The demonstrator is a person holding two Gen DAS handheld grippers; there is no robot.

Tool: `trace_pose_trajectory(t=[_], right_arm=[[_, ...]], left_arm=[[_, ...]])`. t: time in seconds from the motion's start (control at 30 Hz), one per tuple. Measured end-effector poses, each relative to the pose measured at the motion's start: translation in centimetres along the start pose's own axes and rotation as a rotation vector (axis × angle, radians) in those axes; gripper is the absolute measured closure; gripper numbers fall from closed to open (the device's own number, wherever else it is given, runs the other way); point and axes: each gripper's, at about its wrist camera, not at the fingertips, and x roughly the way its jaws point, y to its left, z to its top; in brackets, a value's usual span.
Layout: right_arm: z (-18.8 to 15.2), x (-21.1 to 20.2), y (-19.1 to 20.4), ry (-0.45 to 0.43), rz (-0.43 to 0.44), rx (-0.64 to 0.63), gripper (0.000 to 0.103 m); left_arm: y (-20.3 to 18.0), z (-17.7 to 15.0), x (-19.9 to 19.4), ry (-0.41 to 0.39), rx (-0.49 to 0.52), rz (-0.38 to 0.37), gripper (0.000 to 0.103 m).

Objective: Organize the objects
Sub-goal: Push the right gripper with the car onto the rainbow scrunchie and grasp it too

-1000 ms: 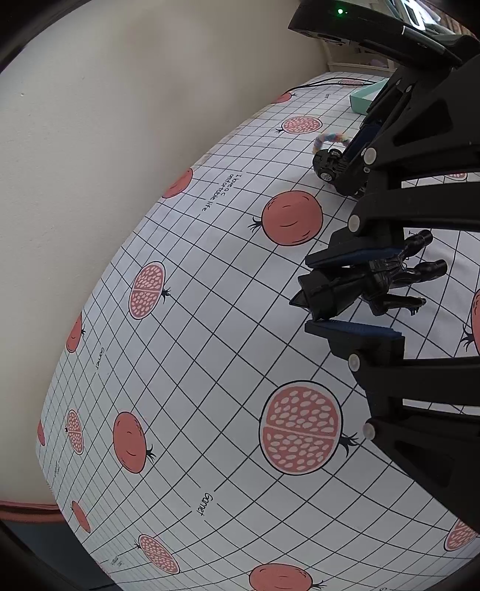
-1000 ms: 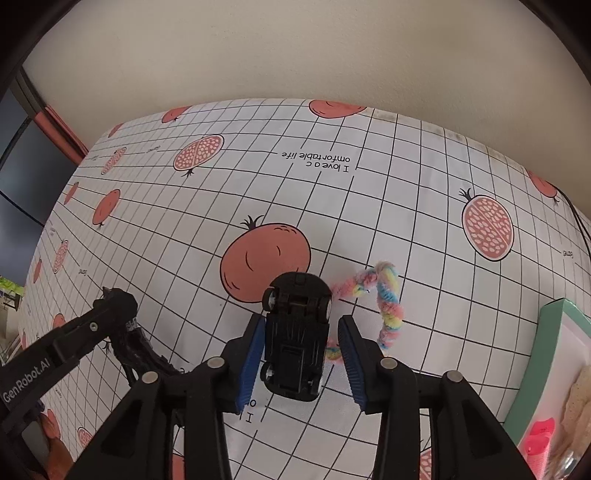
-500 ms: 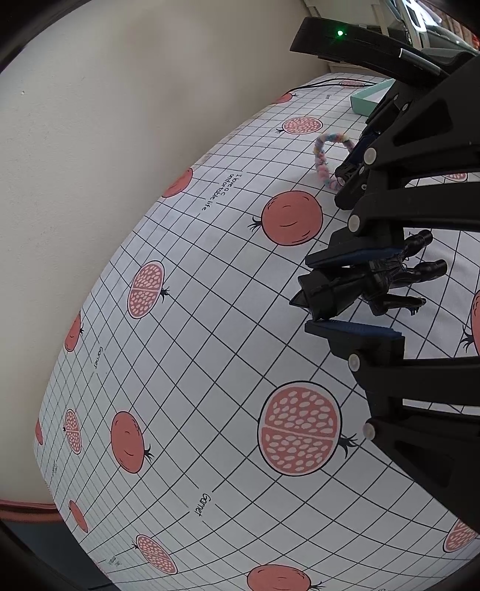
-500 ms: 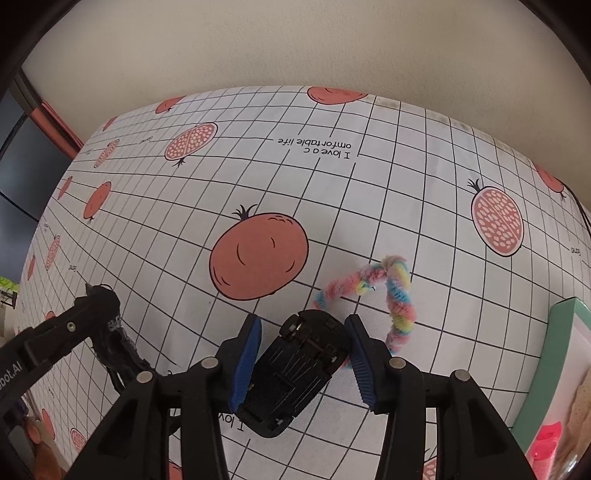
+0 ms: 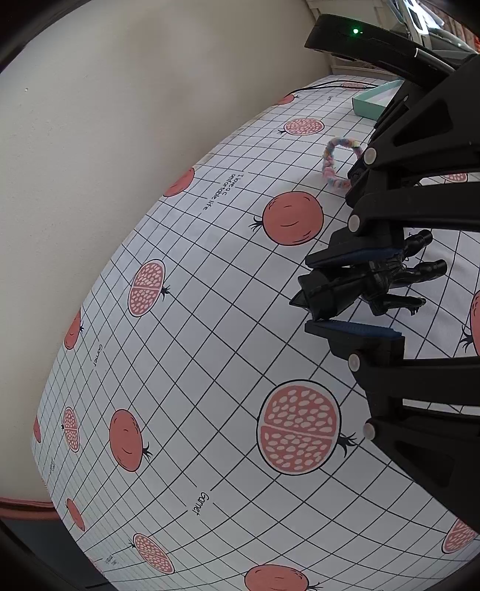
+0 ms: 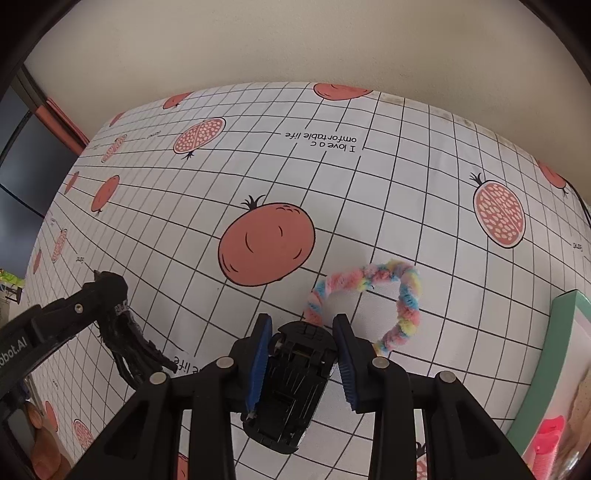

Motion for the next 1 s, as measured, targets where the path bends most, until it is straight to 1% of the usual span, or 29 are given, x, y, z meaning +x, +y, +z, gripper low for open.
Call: trace_pose_trajectory(t=[0.07,0.23,0.37,0.53,0.63,0.73,0.77,0.83,0.87,0.9,1.0], right_arm=[[-0.1,-0.5,-0.2,-0.002,0.016,0.001,0.067],[0.6,-2.6,-0.5,-0.042,0.006,-0.018,0.067],[1.7,-3.8,-0.9,-0.077,-0.046,-0.027,0.067],[2.8,-3.2,-1.8,-0.085,-0.084,0.002,0.067],[3.4,-2.6,-2.3,-0.093,-0.078,0.027,0.066],[3.6,-2.4,-2.5,-0.102,-0.087,0.026,0.065],[3.6,-2.5,-2.7,-0.105,-0.086,0.026,0.064],[3.5,-2.8,-3.1,-0.112,-0.082,0.031,0.059],[3.5,-3.0,-3.3,-0.117,-0.082,0.034,0.051],[3.6,-3.2,-3.6,-0.121,-0.086,0.041,0.048],[3.3,-3.6,-4.6,-0.121,-0.070,0.075,0.048]], left_arm=[[-0.1,0.0,0.0,-0.001,0.001,0.000,0.074],[-0.3,0.0,-0.1,-0.004,-0.002,-0.001,0.074],[-0.4,0.0,-0.3,-0.008,-0.004,0.003,0.074],[-0.3,0.0,-0.2,-0.009,-0.007,0.012,0.074],[-0.2,0.0,-0.1,-0.009,-0.006,0.020,0.074],[-0.1,0.0,-0.1,-0.011,-0.011,0.026,0.074],[0.0,0.0,-0.1,-0.012,-0.014,0.026,0.074],[0.0,0.0,-0.1,-0.011,-0.019,0.024,0.074],[0.0,0.0,-0.1,-0.011,-0.018,0.025,0.074],[-0.1,0.0,-0.1,-0.011,-0.017,0.025,0.074],[-0.3,0.0,-0.2,-0.012,-0.011,0.021,0.074]])
